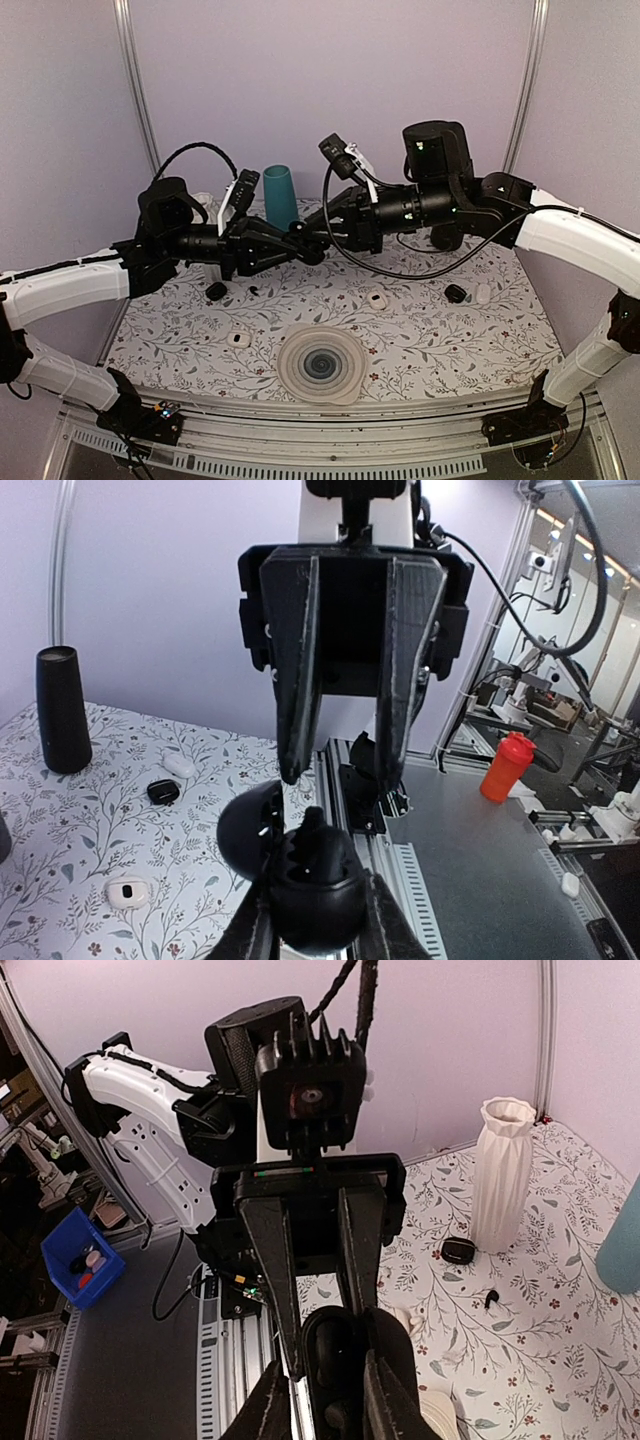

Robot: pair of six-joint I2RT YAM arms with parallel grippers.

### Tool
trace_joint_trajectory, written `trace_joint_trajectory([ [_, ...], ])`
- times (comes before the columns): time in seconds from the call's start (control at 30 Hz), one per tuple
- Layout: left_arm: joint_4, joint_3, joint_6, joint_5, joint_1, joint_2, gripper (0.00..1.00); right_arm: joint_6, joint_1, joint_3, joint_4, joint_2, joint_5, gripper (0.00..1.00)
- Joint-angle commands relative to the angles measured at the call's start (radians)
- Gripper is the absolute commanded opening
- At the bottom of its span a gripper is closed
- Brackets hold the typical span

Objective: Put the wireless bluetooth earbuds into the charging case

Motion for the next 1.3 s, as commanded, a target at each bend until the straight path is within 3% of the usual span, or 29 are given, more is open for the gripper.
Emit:
trace_joint_trajectory([
  [0.0, -0.007, 0.034, 0.019, 0.01, -0.018, 0.009, 0.0, -0.014, 0.014, 0.04, -0.023, 0.017, 0.014, 0.23],
  [0.27, -0.009, 0.037, 0.021, 0.012, -0.021, 0.014, 0.0, -0.021, 0.017, 0.051, -0.041, 0.033, 0.031, 0.2],
  [0.73, -0.027, 0.043, 0.032, 0.006, -0.026, 0.01, 0.0, -0.021, 0.021, 0.074, -0.061, 0.051, 0.06, 0.05],
  [1.27, -0.025, 0.043, 0.039, -0.048, -0.024, -0.015, 0.0, -0.056, 0.045, 0.071, -0.097, 0.065, 0.11, 0.04],
])
